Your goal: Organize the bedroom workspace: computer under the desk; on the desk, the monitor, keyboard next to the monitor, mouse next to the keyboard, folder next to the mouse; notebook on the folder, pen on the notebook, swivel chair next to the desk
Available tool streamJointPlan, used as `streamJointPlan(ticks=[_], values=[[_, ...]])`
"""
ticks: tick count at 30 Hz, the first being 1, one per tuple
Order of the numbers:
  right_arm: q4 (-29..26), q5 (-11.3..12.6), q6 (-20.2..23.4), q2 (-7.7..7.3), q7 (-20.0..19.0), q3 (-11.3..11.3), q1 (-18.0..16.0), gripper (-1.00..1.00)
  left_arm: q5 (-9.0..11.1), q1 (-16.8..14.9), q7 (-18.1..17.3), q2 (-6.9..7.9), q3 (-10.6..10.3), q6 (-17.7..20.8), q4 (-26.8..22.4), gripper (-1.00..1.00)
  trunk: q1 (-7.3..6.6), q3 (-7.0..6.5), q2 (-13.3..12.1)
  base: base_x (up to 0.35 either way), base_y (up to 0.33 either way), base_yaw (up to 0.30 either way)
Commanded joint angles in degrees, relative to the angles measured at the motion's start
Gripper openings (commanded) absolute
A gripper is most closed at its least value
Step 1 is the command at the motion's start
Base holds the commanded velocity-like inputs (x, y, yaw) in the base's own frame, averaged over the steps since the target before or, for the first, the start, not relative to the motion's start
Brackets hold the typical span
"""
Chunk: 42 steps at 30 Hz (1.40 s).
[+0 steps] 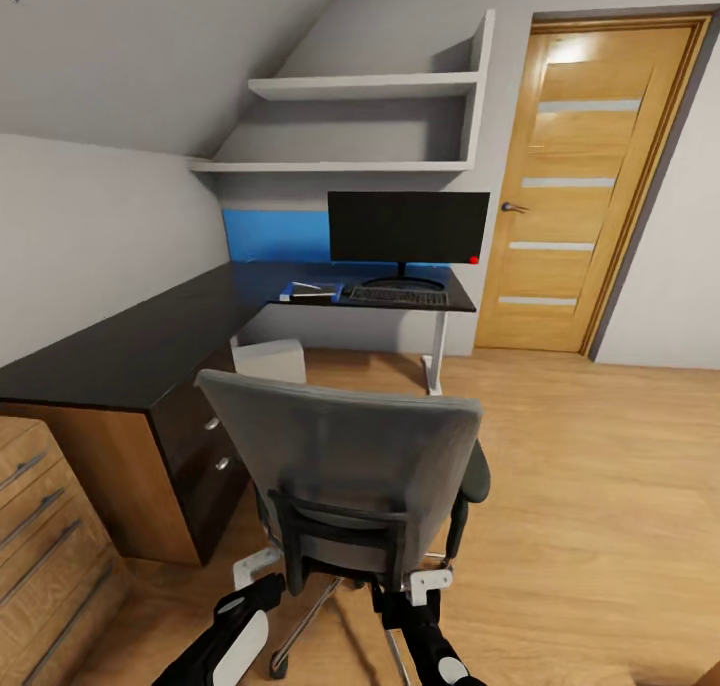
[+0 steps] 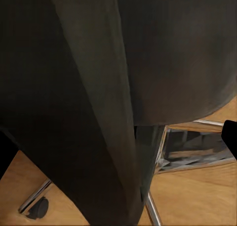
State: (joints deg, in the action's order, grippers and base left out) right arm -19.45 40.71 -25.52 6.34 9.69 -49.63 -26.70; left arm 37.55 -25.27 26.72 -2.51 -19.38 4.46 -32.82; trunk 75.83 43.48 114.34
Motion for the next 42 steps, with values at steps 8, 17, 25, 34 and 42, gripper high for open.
streamJointPlan(ticks=[8, 17, 25, 34, 42], values=[[-0.1, 0.1, -0.2, -0.02, 0.4, -0.3, -0.1, 1.0, 0.3, 0.0, 0.4, 0.02, -0.4, 0.2, -0.1, 1.0, 0.03, 0.51, 0.0, 0.313, -0.127, 0.17], [-0.1, 0.1, -0.2, -0.02, 0.4, -0.3, -0.1, 1.0, 0.3, 0.0, 0.4, -0.03, -0.4, 0.2, -0.1, 1.0, 0.03, 1.03, 0.0, 0.313, -0.126, 0.165], [-0.1, 0.1, -0.2, -0.02, 0.4, -0.3, -0.1, 1.0, 0.3, 0.0, 0.4, -0.03, -0.4, 0.1, -0.1, 1.0, 0.03, 1.27, 0.0, 0.317, -0.107, 0.078], [-0.1, 0.1, -0.2, -0.1, 0.4, -0.2, -0.1, 1.0, 0.3, 0.0, 0.4, 0.02, -0.4, 0.1, -0.1, 1.0, 0.03, 1.28, 0.0, 0.319, -0.068, 0.002], [0.1, 0.1, -0.2, -0.1, 0.4, -0.1, -0.1, 1.0, 0.3, 0.0, 0.4, 0.05, -0.4, 0.1, 0.3, 1.0, 0.03, 1.28, 0.0, 0.322, -0.001, 0.0]])
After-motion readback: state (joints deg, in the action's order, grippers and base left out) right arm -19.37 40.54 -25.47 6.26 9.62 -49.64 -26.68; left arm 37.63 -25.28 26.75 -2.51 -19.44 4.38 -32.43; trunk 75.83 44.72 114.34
